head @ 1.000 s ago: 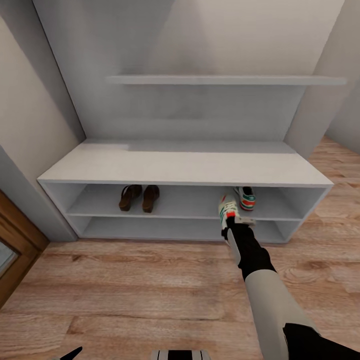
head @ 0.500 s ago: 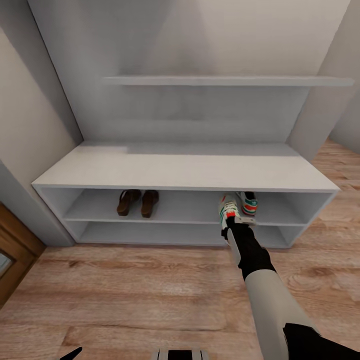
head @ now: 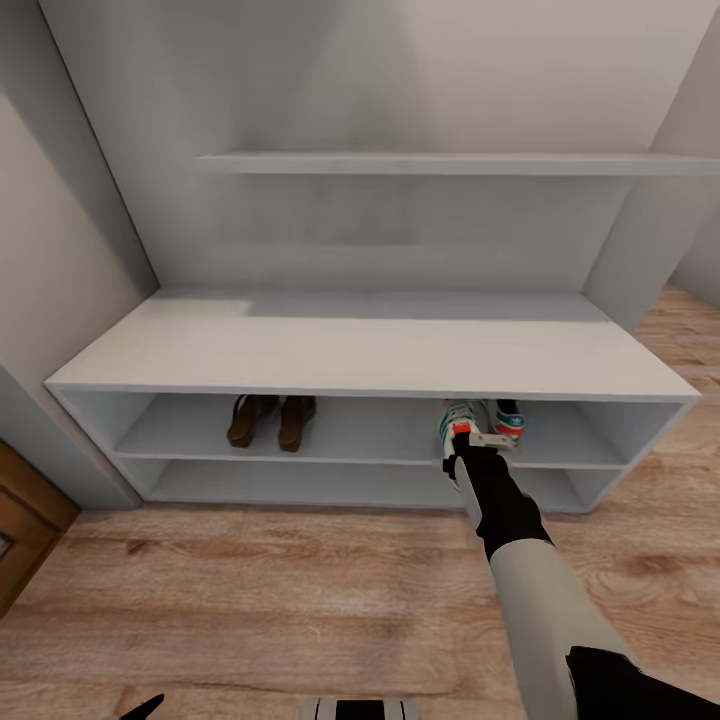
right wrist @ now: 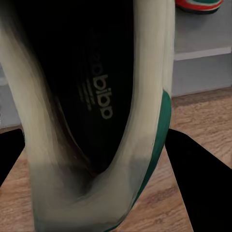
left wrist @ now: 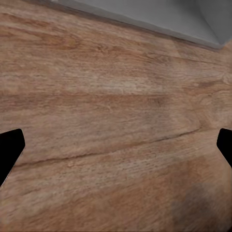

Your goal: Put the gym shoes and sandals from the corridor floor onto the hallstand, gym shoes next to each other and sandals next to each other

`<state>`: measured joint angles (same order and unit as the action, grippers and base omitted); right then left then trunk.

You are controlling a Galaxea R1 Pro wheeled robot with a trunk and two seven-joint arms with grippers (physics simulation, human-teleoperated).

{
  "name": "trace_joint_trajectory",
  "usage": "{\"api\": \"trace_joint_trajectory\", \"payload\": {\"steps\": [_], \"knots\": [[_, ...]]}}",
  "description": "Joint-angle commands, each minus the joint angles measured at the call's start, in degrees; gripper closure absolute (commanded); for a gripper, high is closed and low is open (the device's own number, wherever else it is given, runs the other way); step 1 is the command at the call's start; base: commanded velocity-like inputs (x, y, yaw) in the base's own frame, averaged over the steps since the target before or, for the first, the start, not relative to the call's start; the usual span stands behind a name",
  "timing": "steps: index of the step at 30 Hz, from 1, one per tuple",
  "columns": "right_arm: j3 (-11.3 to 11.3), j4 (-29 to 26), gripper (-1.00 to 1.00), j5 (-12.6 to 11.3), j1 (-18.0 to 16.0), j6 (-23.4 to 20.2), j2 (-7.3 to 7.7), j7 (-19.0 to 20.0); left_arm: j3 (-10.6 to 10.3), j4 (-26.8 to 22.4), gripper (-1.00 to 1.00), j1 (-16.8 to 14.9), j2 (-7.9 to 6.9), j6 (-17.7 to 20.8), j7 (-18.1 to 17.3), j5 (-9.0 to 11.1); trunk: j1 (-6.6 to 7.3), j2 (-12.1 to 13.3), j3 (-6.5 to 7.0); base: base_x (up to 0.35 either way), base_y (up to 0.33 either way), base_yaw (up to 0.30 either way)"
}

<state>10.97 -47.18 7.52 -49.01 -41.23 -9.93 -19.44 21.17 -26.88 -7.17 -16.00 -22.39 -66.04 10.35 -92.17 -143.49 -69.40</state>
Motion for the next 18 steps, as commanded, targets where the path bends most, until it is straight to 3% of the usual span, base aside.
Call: {"api": "trace_joint_trajectory", "payload": {"steps": [1,18], "knots": [[0.2,-0.1,1.0,0.6,0.0,-0.3,-0.07,0.3,0.1,0.1,-1.0,0.0,0.0,-0.3,-0.2,0.1,-0.02,0.0,-0.05,0.212,0.0,0.0],[0.2,-0.1,1.0,0.7,0.0,-0.3,-0.07,0.3,0.3,0.1,-1.0,0.0,0.0,-0.3,-0.3,0.1,-0.02,0.0,-0.05,0.033,0.0,0.0]]}}
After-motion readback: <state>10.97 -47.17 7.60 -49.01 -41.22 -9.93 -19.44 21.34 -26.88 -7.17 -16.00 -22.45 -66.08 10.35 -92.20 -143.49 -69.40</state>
